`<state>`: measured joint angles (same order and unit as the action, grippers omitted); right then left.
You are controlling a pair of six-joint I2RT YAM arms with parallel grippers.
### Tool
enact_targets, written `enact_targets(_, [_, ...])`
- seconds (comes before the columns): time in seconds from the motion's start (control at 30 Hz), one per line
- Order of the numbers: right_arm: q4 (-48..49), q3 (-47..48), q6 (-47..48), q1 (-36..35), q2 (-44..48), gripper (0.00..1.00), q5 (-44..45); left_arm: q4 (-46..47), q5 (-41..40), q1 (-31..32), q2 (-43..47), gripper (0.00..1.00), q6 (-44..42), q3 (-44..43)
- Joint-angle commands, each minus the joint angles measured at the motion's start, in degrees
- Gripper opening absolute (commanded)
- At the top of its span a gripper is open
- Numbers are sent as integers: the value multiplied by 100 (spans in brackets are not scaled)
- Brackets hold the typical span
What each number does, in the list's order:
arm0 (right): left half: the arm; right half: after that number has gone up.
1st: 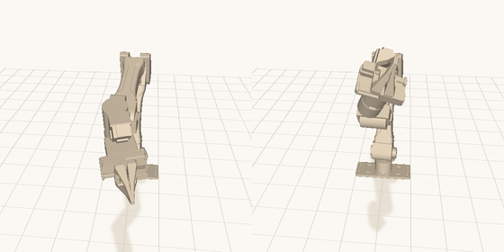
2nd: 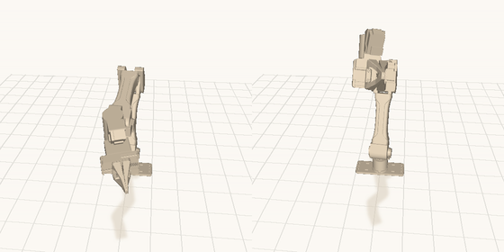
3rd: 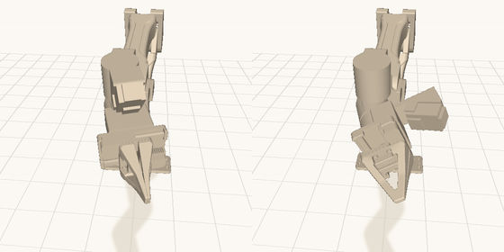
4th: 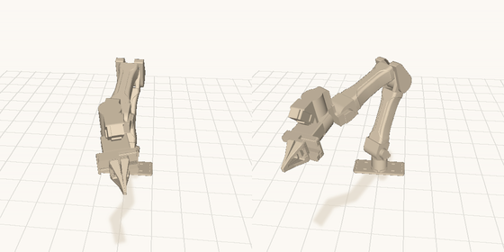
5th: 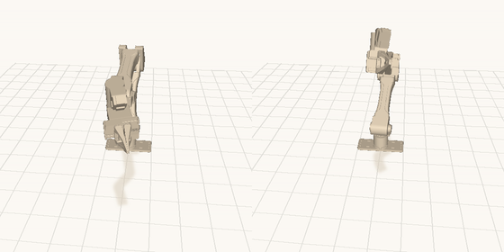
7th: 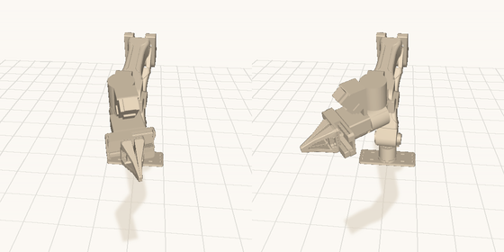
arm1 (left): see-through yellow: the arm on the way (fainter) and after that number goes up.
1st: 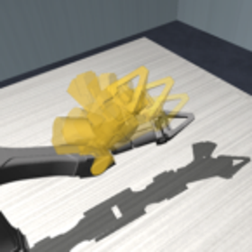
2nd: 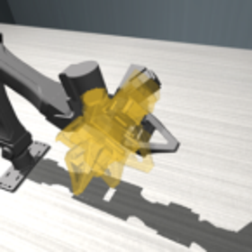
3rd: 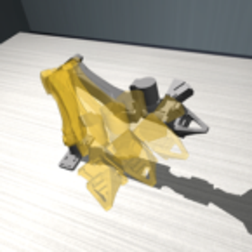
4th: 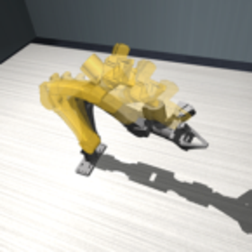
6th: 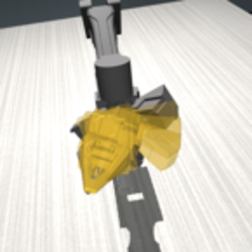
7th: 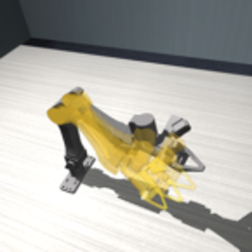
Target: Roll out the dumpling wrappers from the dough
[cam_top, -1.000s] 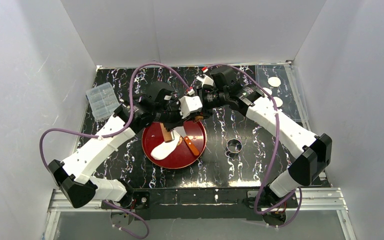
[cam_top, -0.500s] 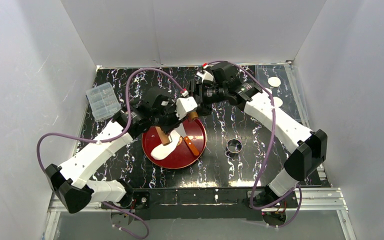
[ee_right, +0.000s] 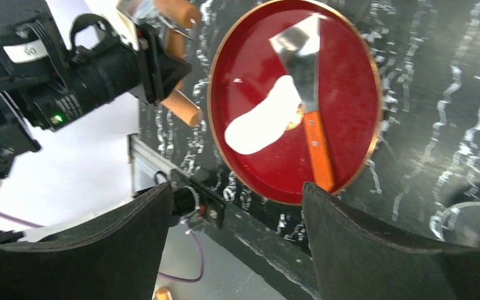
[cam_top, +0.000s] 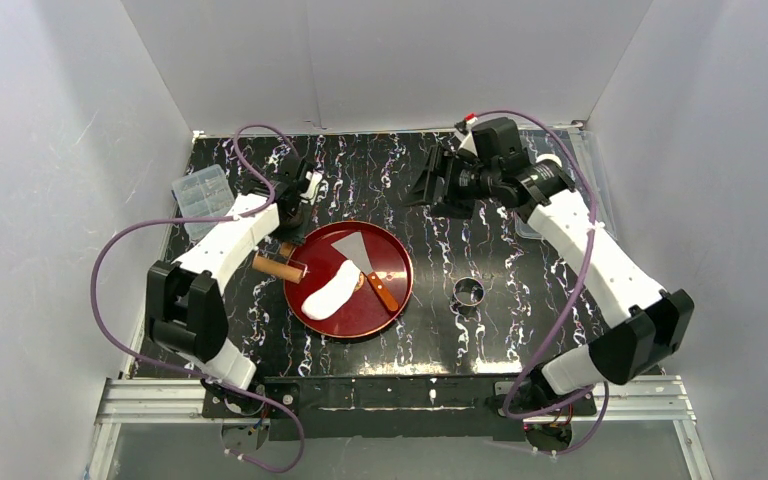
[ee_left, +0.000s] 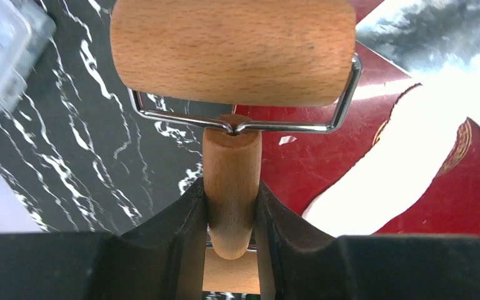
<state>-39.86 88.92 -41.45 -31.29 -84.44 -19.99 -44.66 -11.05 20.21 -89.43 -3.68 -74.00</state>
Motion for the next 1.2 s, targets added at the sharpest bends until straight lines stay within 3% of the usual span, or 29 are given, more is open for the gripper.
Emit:
enact_targets(0.0, [-584,-295,470,15,362,83,892,-198,-806,47,-133,0,1739,-406])
enact_targets(0.17, [-1173,-747,603,258,551,84,1608,-436,-825,-61,-817,0,2913,-743])
enact_targets(0.37, [-1315,-1262,631,412,832,85,1927,-320,-434,-678,-1457,0,3597,-808])
enact_targets(0.6, [-1426,-1486,568,447,904,86,2114,343,482,-762,-1510,0,4083,-477])
enact_targets(0.87, [-1681,-2129,247,835,1138,91,2689,556,344,-861,-1836,0,4321,-466])
enact_targets(1.0, [-1388,-2796,143,1109,1292,86,2474,556,320,-961,-2001,0,4321,-538])
enact_targets(1.03, [-1286,-2940,130,1188,1298,81,2335,552,372,-987,-1991,3,4341,-527])
enact_targets(1.17, [-880,-3282,105,1257,1171,67,1848,617,519,-1028,-1852,36,4377,-421])
